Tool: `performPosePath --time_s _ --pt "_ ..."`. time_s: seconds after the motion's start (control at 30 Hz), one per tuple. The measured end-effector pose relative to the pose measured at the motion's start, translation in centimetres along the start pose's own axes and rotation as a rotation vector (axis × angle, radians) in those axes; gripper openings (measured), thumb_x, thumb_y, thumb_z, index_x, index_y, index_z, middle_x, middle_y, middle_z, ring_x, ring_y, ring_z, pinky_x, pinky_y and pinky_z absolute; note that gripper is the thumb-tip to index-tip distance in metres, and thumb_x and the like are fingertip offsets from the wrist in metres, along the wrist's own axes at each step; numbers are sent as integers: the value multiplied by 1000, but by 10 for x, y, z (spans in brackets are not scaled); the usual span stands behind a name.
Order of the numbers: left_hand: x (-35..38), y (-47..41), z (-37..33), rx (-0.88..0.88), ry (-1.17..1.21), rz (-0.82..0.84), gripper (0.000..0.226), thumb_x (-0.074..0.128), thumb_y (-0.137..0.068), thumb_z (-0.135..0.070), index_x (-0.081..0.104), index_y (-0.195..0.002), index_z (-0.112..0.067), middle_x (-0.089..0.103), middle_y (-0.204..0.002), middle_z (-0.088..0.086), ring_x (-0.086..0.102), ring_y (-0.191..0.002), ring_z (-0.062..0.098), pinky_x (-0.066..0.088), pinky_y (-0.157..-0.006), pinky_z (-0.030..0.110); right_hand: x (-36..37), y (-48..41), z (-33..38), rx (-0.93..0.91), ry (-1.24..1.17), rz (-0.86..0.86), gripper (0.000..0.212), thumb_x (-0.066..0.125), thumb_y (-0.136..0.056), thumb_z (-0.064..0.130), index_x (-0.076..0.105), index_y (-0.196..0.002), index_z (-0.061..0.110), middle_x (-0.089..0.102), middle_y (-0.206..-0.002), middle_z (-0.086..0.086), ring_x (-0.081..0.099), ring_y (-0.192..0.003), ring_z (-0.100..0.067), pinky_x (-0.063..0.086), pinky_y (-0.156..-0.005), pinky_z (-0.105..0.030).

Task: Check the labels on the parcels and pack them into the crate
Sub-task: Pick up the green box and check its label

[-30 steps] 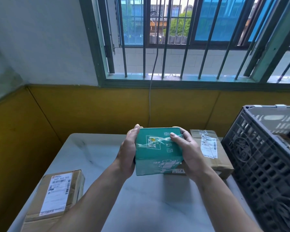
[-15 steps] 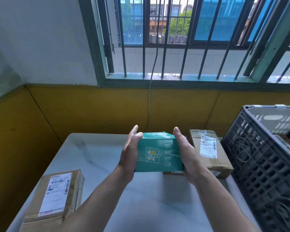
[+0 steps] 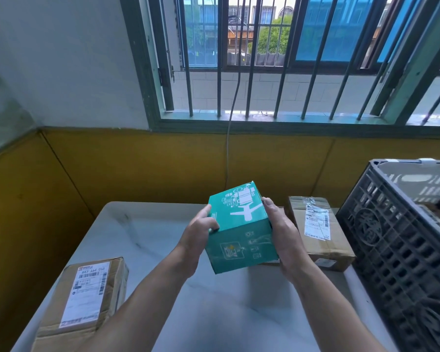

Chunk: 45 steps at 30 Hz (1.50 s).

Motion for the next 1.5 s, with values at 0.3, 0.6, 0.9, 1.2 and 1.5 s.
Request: performPosePath --time_s 0.3,0.6,0.9,1.2,1.5 --pt "-3 -2 13 -148 -174 -98 37 56 -102 -42 43 -134 -30 70 -110 -7 71 -94 11 52 -70 25 2 -3 2 -70 16 -60 26 57 -102 22 67 -120 37 61 -140 11 70 -109 -18 58 -85 -40" --pt "8 3 14 -197 -120 -49 100 54 -62 -84 36 -142 -27 67 -123 1 71 -106 17 61 -90 36 10 3 8 -197 149 -11 36 64 -98 21 63 -133 29 46 -154 15 56 -132 -17 54 -102 -49" --pt "13 7 10 -97 12 10 100 56 -70 -75 29 -153 -26 66 -132 5 70 -114 24 58 -99 45 3 5 8 -185 -6 -72 56 61 -99 11 42 -150 24 34 -161 9 50 -138 -17 53 -103 -47" --pt "22 11 12 -11 35 107 77 49 -82 -65 41 -146 -24 69 -129 6 73 -109 21 61 -92 40 9 2 -7 85 37 94 44 64 -96 37 53 -132 16 68 -123 -12 71 -108 -31 56 -95 -56" --pt "26 8 2 24 164 24 69 56 -87 -65 45 -146 -30 70 -125 3 75 -98 13 62 -72 27 16 6 -7 -85 27 104 49 72 -91 27 50 -135 31 68 -118 2 72 -101 -12 61 -77 -29"
Point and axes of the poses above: each hand's wrist, its own y-axis away from the middle knuckle, its own x-axis out of the palm, z = x × y, the point moved 7 cm from there along -y, towards the middle knuckle
